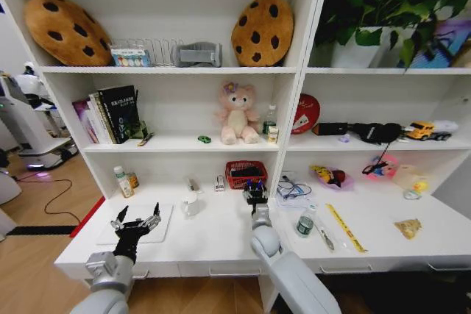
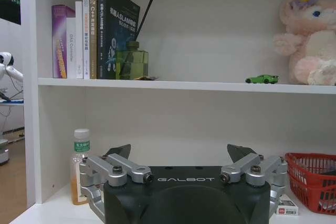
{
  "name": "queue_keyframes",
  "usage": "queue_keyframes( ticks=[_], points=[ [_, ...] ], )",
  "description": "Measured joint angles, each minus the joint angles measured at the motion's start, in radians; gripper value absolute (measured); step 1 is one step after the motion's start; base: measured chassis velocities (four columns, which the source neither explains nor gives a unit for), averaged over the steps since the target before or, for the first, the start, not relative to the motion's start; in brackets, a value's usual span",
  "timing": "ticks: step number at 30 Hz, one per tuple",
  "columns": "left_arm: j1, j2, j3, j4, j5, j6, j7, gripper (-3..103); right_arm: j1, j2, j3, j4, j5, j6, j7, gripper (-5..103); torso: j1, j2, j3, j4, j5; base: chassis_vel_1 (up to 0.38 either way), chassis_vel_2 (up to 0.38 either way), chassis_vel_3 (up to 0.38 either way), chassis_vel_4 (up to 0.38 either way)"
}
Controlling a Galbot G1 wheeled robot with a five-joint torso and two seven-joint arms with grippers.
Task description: Organize the objects on the table.
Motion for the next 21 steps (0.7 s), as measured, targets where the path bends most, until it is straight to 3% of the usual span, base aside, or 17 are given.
queue_keyframes(
  ticks=[1,7,12,21],
  points=[
    [0.000,0.000,0.000,0.000,0.000,0.000,0.000,100,-0.022,-0.007,0.009,0.023,0.034,-0.035,0.026,99,0.000,0.000,0.000,-0.0001,-0.0001,0.000,0.000,0.000,0.000],
    [0.000,0.000,0.000,0.000,0.000,0.000,0.000,100,-0.050,-0.027,0.071,0.041,0.108,-0.120,0.040,100,0.000,0.000,0.000,0.0000,0.0000,0.000,0.000,0.000,0.000],
    [0.000,0.000,0.000,0.000,0.000,0.000,0.000,100,-0.038,-0.062,0.139,0.051,0.276,-0.242,-0.064,100,0.000,0.000,0.000,-0.0002,-0.0001,0.000,0.000,0.000,0.000],
    [0.000,0.000,0.000,0.000,0.000,0.000,0.000,100,0.021,-0.040,0.133,-0.008,0.350,-0.310,-0.069,100,0.000,0.000,0.000,0.0001,0.0000,0.000,0.000,0.000,0.000]
  ],
)
